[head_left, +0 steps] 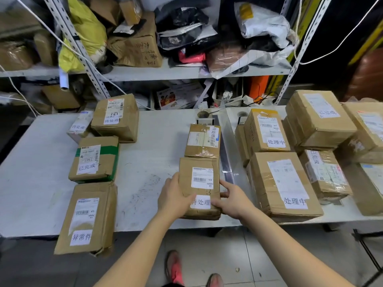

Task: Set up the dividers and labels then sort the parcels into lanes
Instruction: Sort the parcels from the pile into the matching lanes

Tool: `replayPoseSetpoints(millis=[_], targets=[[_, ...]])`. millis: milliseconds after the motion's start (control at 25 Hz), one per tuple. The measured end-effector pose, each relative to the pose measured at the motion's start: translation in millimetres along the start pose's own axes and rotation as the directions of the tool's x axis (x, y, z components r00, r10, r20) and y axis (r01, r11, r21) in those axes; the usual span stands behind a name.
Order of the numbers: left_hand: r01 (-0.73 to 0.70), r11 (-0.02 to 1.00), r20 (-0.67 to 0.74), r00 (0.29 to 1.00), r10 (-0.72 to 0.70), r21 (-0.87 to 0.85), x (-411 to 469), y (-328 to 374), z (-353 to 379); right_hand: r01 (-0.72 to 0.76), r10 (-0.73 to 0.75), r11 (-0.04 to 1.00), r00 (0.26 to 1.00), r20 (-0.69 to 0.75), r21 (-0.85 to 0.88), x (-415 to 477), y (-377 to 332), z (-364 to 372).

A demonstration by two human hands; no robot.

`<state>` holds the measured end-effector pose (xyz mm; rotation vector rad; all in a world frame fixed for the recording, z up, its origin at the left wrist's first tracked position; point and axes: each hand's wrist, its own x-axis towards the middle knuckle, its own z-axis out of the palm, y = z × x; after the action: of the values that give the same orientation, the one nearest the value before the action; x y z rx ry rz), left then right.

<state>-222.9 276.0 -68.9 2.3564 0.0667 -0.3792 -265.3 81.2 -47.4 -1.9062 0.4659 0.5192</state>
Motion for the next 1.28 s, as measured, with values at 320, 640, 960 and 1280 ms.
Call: replayPoseSetpoints(millis=[320,640,960,1280], targets=[[-0.011,0.997,0.087,0.996,0.018,-0.080,11.7,-16.3,28.5,-0.039,0.021,0.987,0.993,-0.117,-0.153,10.9,19.6,19.1],[-0.031,0.998,0.143,0.989,0.038,-0.050,22.9,-24.8,41.2,-0.048,-0.014,0.952,0.980,-0.198,-0.301,18.5,20.4,24.8],[-0.091,0.900,0.029,0.996,0.087,0.427,33.1,-7.4,-62.2,0.216,-0.274,0.755,0.962,0.000,-0.620,38.0,-44.4,19.3],[0.075,0.781,-0.164,0.986,0.036,0.620,25.4,-28.5,-167.7,0.439,-0.468,0.520,0.864,0.185,-0.733,69.9,-144.4,55.4]])
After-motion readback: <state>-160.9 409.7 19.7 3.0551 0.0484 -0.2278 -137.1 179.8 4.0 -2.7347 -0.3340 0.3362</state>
